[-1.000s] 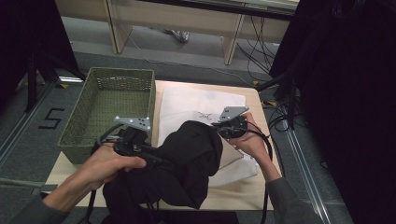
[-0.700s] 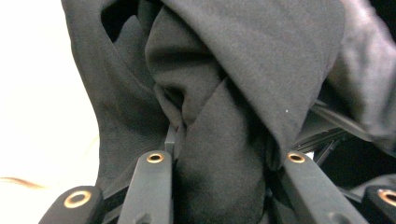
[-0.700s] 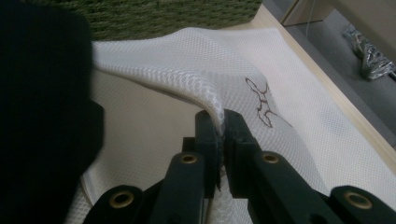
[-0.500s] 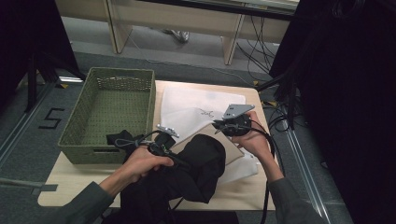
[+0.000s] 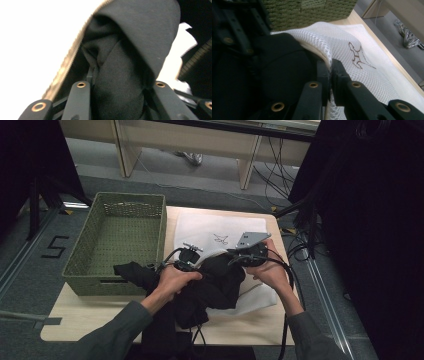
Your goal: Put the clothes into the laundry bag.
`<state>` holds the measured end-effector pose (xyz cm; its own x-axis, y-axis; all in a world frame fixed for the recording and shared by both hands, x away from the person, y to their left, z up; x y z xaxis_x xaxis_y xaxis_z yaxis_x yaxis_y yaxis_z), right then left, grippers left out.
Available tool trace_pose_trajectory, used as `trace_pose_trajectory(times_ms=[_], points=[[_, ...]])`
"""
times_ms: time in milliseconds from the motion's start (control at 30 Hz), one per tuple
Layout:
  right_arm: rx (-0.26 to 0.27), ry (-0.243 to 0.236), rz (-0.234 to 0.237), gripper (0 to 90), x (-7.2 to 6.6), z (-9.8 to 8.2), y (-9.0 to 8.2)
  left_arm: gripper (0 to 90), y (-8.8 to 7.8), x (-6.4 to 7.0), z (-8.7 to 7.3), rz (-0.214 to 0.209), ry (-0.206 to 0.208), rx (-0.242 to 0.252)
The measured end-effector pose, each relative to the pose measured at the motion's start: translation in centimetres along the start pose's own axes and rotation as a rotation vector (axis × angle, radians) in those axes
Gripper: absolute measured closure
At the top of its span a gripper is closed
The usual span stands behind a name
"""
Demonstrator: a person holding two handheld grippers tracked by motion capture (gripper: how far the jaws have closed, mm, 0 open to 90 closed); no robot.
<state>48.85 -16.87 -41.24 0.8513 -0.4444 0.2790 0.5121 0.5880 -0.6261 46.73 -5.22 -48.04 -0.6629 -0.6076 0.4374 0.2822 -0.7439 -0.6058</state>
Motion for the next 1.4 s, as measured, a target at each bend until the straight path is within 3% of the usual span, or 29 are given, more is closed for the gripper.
trace_pose_trajectory(times_ms=[67, 200, 300, 333, 433, 533, 600, 633, 667, 700, 733, 767, 800, 833, 867, 900, 933, 967, 1033, 1067, 1100, 1133, 1167, 1233, 1300, 1400], points=[[-0.008, 0.013, -0.005, 86.9, 0.0, -0.1, 0.0, 64.6, 0.8, -0.8, 0.8, 0.057, 0.007, 0.035], [-0.008, -0.005, 0.0, 86.9, -0.1, -0.1, 0.1, 62.8, 1.6, -1.5, 1.3, 0.066, -0.013, 0.074], [-0.014, -0.003, 0.0, 86.9, -0.2, -0.3, 0.4, 61.7, 2.3, -2.5, 1.2, 0.121, 0.015, 0.08], [-0.027, -0.007, 0.007, 86.9, -0.2, -0.6, 0.6, 61.1, 2.3, -2.9, 1.0, 0.124, 0.043, 0.059], [-0.046, 0.009, 0.004, 86.9, -0.4, -1.2, 1.1, 57.8, 2.7, -3.0, 0.7, 0.134, 0.041, 0.058], [-0.053, 0.01, 0.0, 86.9, -0.3, -1.5, 1.3, 46.1, 2.7, -2.8, 0.5, 0.15, 0.064, 0.043], [-0.059, 0.01, -0.003, 86.9, -0.2, -1.7, 1.2, 34.4, 2.5, -2.3, 0.2, 0.146, 0.031, 0.013], [-0.058, 0.019, 0.003, 86.9, -0.2, -1.8, 1.2, 30.5, 2.1, -1.9, 0.1, 0.148, 0.053, 0.017], [-0.059, 0.023, 0.001, 86.9, -0.1, -2.0, 1.1, 25.6, 1.1, -1.2, -0.2, 0.148, 0.109, 0.0], [-0.055, 0.009, 0.005, 86.9, 0.0, -2.1, 1.1, 21.6, 1.1, -1.2, -0.2, 0.148, 0.109, 0.0], [-0.06, 0.026, -0.001, 86.9, 0.0, -2.2, 1.0, 18.1, -0.6, -0.3, -0.4, 0.144, 0.138, 0.011], [-0.055, 0.013, 0.001, 86.9, 0.1, -2.1, 1.0, 18.8, -1.8, 0.0, -0.3, 0.161, 0.169, 0.044], [-0.052, 0.007, 0.001, 86.9, 0.2, -2.2, 1.0, 19.7, -1.8, 0.0, -0.3, 0.161, 0.169, 0.044], [-0.052, 0.009, 0.004, 86.9, 0.2, -2.2, 1.0, 18.4, -4.2, 0.4, -0.3, 0.161, 0.196, 0.076], [-0.054, 0.01, 0.007, 86.9, 0.1, -2.2, 1.0, 17.2, -5.5, 0.6, -0.3, 0.155, 0.195, 0.093], [-0.053, 0.009, 0.007, 86.9, 0.1, -2.2, 1.1, 17.5, -5.5, 0.6, -0.3, 0.155, 0.195, 0.093], [-0.053, 0.011, 0.009, 86.9, 0.1, -2.2, 1.1, 18.6, -8.2, 0.5, -0.4, 0.177, 0.222, 0.119], [-0.053, 0.011, 0.009, 86.9, 0.1, -2.2, 1.1, 19.2, -8.2, 0.5, -0.4, 0.177, 0.222, 0.119], [-0.061, 0.027, 0.008, 86.9, -0.1, -2.3, 1.1, 19.2, -12.1, -0.9, -0.8, 0.259, 0.237, 0.133], [-0.061, 0.027, 0.008, 86.9, -0.1, -2.3, 1.1, 19.4, -12.1, -0.9, -0.8, 0.259, 0.237, 0.133], [-0.059, 0.027, 0.005, 86.9, 0.0, -2.3, 1.1, 19.4, -13.3, -1.7, -1.2, 0.285, 0.241, 0.11], [-0.061, 0.027, 0.008, 86.9, 0.0, -2.2, 1.1, 19.4, -15.1, -3.4, -2.2, 0.314, 0.206, 0.067], [-0.063, 0.026, 0.006, 86.9, -0.1, -2.3, 1.1, 19.4, -15.7, -4.2, -2.7, 0.316, 0.179, 0.054], [-0.064, 0.027, 0.011, 86.9, -0.1, -2.2, 1.1, 19.4, -16.6, -5.7, -3.6, 0.34, 0.143, 0.049], [-0.066, 0.023, 0.005, 86.9, 0.0, -2.3, 1.2, 19.3, -16.6, -6.3, -4.2, 0.348, 0.134, 0.034], [-0.062, 0.015, 0.017, 86.8, -0.1, -2.3, 1.3, 19.6, -16.3, -8.0, -6.1, 0.316, 0.106, -0.028]])
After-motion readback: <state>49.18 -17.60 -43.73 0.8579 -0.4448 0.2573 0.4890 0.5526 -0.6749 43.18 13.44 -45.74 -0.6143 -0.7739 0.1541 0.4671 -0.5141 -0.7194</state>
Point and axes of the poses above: each handheld gripper's, and its own axes: y roughly forward along the jaws, z roughly out of its top, x roughly to its right, the point moved 8 cm from there along y, roughly forward along the jaws, and after that the axes turned 2 degrees about x, right-handed, at the moved point
